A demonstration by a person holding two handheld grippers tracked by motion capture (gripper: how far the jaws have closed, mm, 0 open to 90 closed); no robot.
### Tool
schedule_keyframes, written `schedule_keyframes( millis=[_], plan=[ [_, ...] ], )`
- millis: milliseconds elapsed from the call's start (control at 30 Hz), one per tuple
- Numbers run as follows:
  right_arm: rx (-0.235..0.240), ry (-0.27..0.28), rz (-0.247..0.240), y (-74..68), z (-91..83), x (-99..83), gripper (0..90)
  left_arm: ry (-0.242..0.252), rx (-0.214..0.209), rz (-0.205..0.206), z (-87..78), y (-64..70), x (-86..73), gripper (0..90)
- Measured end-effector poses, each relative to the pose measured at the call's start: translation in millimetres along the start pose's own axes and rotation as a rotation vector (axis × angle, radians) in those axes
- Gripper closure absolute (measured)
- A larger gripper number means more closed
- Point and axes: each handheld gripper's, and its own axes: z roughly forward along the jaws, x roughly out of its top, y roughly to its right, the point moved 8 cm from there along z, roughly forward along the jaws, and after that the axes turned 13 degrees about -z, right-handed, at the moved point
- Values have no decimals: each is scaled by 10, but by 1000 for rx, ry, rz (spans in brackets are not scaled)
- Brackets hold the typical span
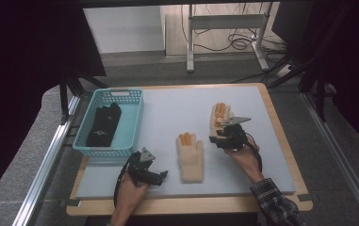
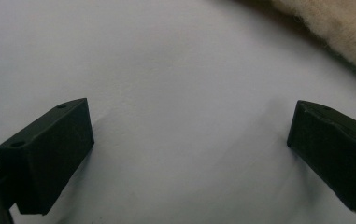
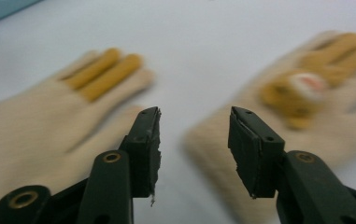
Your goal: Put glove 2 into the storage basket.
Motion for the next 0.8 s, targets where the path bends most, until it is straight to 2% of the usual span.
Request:
schedule_keyframes(
  millis=[133,233,333,400,500,600,633,700,800],
  plan=[
    [-67,-7,6,313,8,-24,455,1,-1,-1,1,0,1,6],
    [-93,-11,12,489,81,-30,408,1,-1,-2,1,1,1,6],
    [-98,-15,23,589,201,-30,369,2,-1,-2,1,1,1,6],
    [-90,-14,36,618,296,-25,347,2,-1,-1,1,1,1,6],
    [-106,-32,32,658,433,-38,334,2,-1,-1,1,0,1,6],
    [-141,-46,35,717,519,-74,342,-2,0,3,-1,-2,0,6],
    [-145,-50,40,727,538,-89,387,-2,-1,3,-1,-2,0,6],
    [-121,-50,55,704,563,-112,489,-1,-1,3,-1,-2,0,6],
    [-136,-59,51,676,535,-101,541,-1,-1,3,-1,-2,0,6]
  ],
)
